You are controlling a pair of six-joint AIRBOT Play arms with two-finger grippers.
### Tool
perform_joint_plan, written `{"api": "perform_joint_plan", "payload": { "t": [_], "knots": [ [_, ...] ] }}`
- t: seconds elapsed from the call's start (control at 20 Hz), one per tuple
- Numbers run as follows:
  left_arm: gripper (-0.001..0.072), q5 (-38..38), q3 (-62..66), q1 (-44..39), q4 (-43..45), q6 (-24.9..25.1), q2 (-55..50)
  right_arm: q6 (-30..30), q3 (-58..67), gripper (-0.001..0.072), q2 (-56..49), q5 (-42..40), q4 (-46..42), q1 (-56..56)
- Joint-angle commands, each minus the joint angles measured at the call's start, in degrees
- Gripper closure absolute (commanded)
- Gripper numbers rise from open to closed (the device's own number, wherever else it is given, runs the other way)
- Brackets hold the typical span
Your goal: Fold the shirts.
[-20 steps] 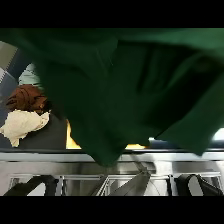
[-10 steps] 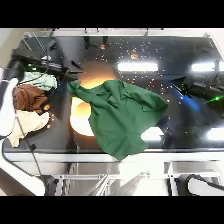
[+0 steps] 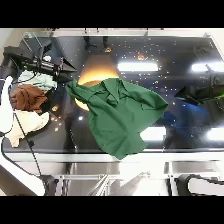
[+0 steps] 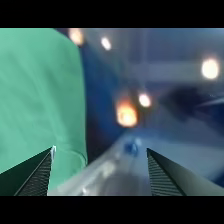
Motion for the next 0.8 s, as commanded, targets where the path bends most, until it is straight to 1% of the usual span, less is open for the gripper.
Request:
{"api": "perform_joint_plan", "payload": {
  "t": [0.0, 0.1, 0.15, 0.35, 0.5, 0.65, 0.7, 0.75],
  "knots": [
    [0.0029, 2.1, -13.9, -2.4, 9.6, -0.2, 9.5, 1.7, -1.9, 0.0067, -0.5, 4.3, -2.9, 8.2],
    [0.0029, 0.0, -24.6, -3.8, 14.4, 0.1, 15.7, 2.7, -1.9, 0.0068, -0.5, 4.5, -2.9, 13.1],
    [0.0029, -1.9, -29.4, -4.2, 15.4, 0.3, 18.6, 3.3, -2.0, 0.0069, -0.6, 3.4, -3.1, 14.8],
    [0.003, -13.4, -47.8, -5.4, 14.8, 0.7, 28.4, 4.9, -1.9, 0.007, -3.0, -5.5, -2.6, 17.2],
    [0.003, -19.7, -58.3, -8.5, 13.2, 0.7, 31.8, 4.7, -1.9, 0.007, -7.2, -7.6, 0.4, 17.3],
    [0.0029, -24.7, -64.2, -12.0, 9.8, 0.9, 33.3, 2.9, -1.9, 0.0072, -11.1, -8.9, 5.8, 18.2],
    [0.0029, -25.9, -65.6, -13.0, 9.6, 0.9, 33.6, 2.9, -1.9, 0.0101, -11.9, -9.7, 6.0, 18.6],
    [0.0029, -26.5, -66.4, -13.9, 9.6, 0.9, 33.6, 2.9, -1.9, 0.0192, -12.6, -10.5, 6.0, 19.0]
  ]
}}
